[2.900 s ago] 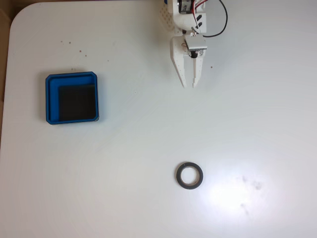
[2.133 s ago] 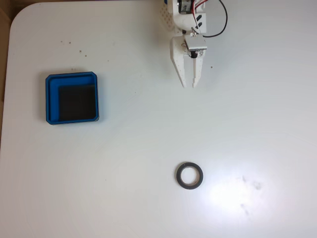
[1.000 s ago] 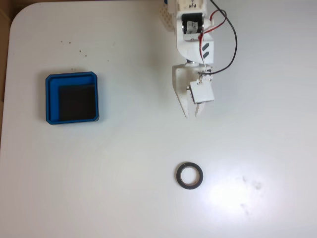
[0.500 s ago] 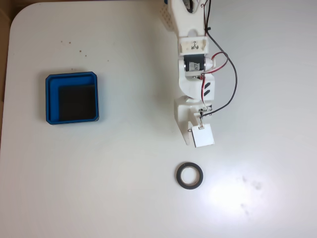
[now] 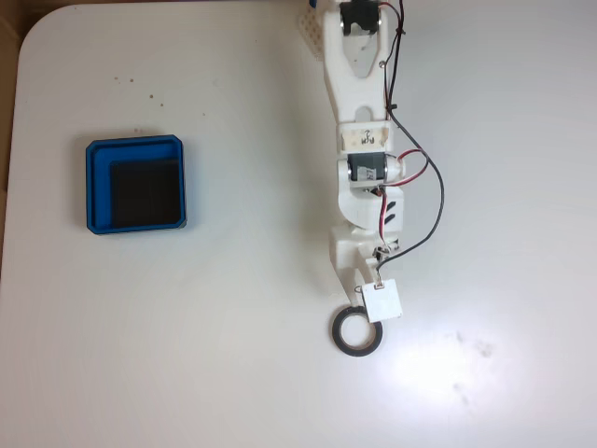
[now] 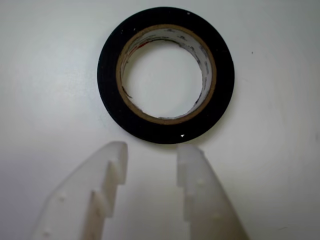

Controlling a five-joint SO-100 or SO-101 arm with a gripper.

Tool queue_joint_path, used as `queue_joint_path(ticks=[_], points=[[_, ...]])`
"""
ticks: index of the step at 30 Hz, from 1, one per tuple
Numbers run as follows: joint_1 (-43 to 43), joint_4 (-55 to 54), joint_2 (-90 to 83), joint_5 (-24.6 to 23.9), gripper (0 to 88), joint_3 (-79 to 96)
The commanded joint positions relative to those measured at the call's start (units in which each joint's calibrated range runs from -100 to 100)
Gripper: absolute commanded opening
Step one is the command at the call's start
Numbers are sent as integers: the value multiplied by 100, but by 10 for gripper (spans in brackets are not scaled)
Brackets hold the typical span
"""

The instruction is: Pick the black tape roll and drop it in the blue box

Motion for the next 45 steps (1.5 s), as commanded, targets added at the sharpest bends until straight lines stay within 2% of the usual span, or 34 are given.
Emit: queue_joint_path(ticks=[1, 9, 20, 32, 45], points=[[-39, -111, 83, 24, 42, -557], [-39, -111, 426, 33, 46, -925], [-29, -111, 552, 33, 142, -979], [-49, -86, 1538, 33, 145, -2012], [-234, -95, 1597, 33, 145, -2093]])
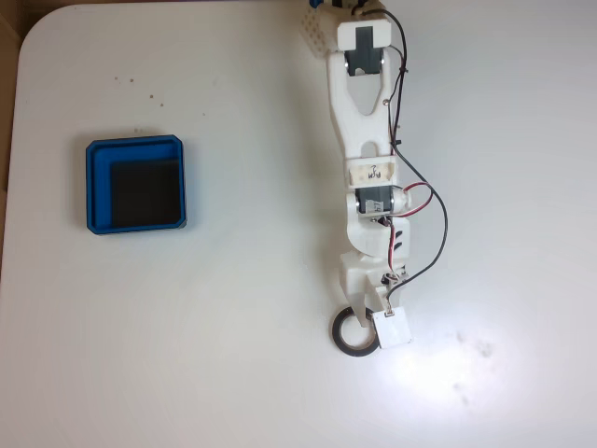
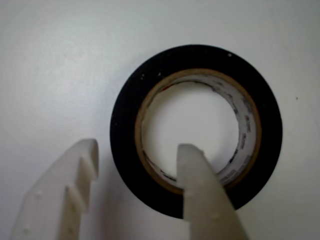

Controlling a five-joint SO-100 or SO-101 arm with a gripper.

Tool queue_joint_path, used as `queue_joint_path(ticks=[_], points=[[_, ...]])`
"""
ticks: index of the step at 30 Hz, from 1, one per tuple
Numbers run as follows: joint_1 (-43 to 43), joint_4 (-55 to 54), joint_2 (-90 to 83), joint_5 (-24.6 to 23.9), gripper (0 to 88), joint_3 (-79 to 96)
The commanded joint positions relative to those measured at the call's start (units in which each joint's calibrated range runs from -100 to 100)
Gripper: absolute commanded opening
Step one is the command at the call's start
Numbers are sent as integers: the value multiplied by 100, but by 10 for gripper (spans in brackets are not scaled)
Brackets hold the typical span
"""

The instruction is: Pick the black tape roll and drop it in the blue box

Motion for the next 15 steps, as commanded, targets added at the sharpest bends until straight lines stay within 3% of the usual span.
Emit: queue_joint_path(ticks=[1, 15], points=[[-85, -103, -71, 33, 145, -434], [-85, -103, -63, 33, 145, -434]])
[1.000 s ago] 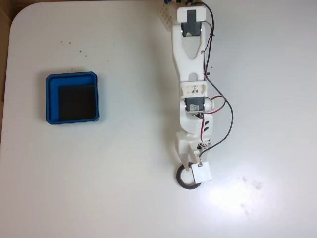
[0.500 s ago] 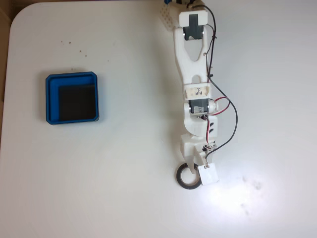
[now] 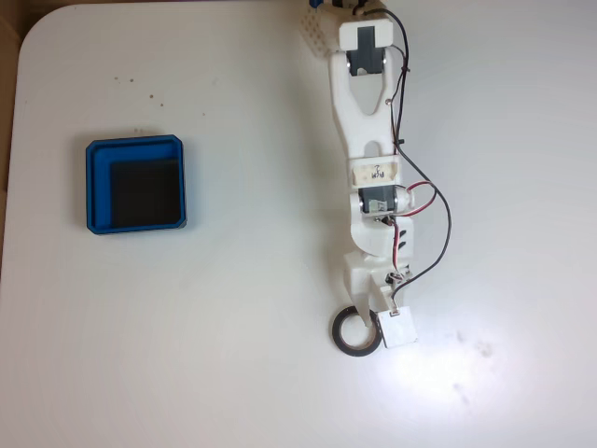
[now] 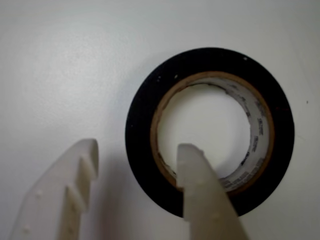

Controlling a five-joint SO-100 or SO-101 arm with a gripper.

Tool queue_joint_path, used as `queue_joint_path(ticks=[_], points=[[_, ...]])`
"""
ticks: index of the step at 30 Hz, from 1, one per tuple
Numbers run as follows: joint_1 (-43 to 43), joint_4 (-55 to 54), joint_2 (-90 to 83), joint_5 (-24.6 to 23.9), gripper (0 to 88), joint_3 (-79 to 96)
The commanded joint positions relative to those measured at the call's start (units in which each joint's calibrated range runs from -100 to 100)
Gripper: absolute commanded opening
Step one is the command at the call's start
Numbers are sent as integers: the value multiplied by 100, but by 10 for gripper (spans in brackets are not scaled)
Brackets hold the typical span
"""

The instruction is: Pick the black tape roll and drop it in the blue box

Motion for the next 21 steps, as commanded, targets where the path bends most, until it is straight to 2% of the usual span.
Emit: queue_joint_path(ticks=[1, 12, 21], points=[[14, -103, -63, 33, 145, -434], [4, -103, -55, 33, 150, -434], [23, -95, -38, 33, 256, -425]])
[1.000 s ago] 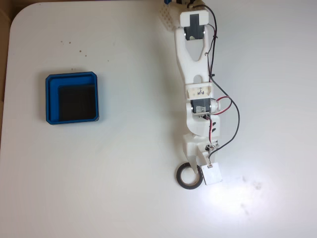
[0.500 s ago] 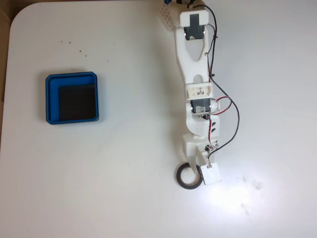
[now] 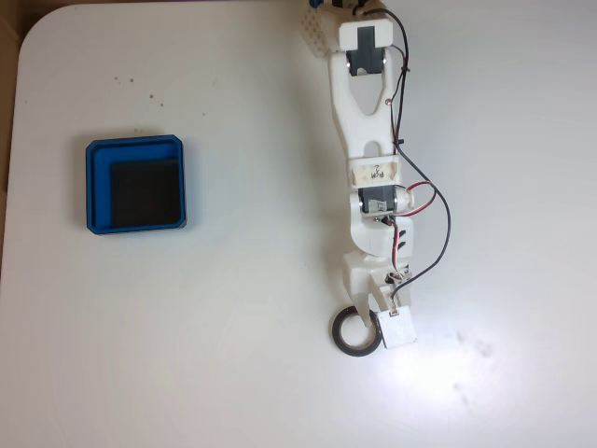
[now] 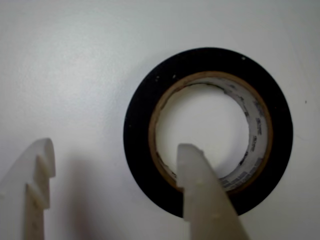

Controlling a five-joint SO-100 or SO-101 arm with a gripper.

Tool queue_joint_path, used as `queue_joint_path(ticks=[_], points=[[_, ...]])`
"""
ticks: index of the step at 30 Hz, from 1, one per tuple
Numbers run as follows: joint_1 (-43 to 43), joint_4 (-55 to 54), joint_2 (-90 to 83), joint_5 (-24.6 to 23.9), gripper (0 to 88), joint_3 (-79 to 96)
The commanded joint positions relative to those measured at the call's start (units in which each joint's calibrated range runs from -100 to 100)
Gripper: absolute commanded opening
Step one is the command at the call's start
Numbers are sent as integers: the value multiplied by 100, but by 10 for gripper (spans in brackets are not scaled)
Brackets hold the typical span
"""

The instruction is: Pick the black tape roll and drop it in the blue box

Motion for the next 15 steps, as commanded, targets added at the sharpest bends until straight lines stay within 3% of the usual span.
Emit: queue_joint_path(ticks=[1, 15], points=[[23, -95, -13, 33, 256, -425], [72, -103, 464, 33, 255, -937]])
